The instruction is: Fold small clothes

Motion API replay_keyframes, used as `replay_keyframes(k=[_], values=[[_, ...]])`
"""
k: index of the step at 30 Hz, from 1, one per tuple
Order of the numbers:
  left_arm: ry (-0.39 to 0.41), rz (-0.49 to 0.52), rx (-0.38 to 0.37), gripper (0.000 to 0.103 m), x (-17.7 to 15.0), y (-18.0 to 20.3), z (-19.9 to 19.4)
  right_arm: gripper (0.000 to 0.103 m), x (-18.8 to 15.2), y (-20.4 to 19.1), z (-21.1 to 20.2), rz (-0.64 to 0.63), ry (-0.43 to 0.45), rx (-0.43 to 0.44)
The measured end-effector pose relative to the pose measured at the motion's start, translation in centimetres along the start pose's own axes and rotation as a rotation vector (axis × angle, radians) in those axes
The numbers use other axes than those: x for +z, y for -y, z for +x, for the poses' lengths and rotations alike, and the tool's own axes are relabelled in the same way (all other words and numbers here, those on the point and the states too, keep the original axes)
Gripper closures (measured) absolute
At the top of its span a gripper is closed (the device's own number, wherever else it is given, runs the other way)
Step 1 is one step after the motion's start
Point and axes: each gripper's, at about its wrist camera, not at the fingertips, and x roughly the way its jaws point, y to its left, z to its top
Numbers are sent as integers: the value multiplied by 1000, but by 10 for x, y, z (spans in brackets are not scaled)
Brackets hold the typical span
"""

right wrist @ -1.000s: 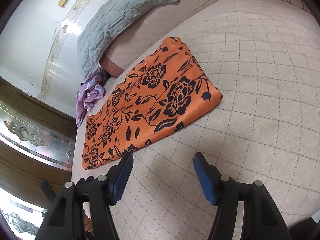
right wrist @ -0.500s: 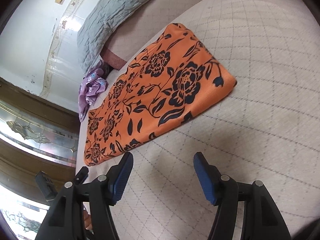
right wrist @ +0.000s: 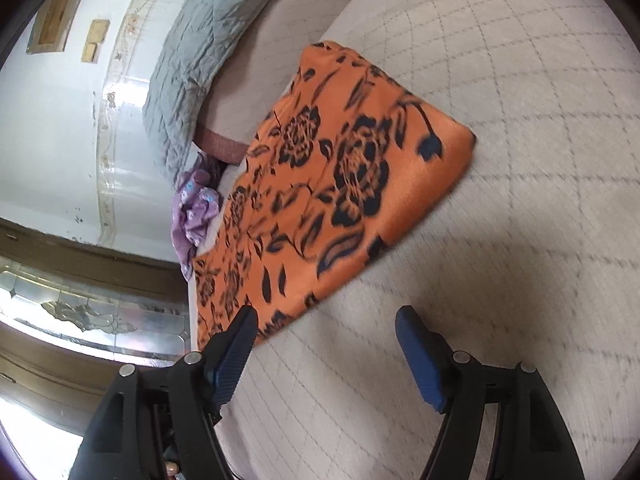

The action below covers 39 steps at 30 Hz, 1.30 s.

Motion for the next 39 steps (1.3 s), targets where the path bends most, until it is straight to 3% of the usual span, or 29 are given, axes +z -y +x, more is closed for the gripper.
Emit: replay_keyframes(k=[5,9,12,15,16,17,18,19,20,24,28,34,36,39], values=[[78,-166,-45,16,29,-25,8,28,23,8,9,76,34,20],[95,-158,-29,16,41,-22,19,28,41,13,17,134,94,9],[101,-127,-32,16,44,-15,22,28,50,8,24,108,119,-17],[111,-142,-26,39,49,-17,26,29,54,2,31,57,152,-43],[113,-142,-18,54,50,-19,27,31,52,-3,34,29,161,-65],[115,-139,-8,71,51,-21,28,41,53,-5,36,5,168,-88],[117,-132,0,74,51,-21,30,68,54,-6,38,-18,172,-114],[120,-123,1,76,51,-23,30,81,55,-3,42,-26,163,-135],[132,-106,5,79,50,-21,29,83,55,2,43,-10,164,-122],[184,-22,4,82,47,-7,17,85,47,-19,32,-125,222,-142],[186,8,-16,83,41,-1,-5,86,35,-34,7,-190,241,-122],[163,58,5,83,8,-2,-42,86,7,-25,-47,-146,230,-119],[150,106,59,83,-11,-2,-47,86,-6,-21,-60,-159,208,-137],[82,173,194,82,-27,-2,-36,82,-23,-7,-58,-127,104,-202]])
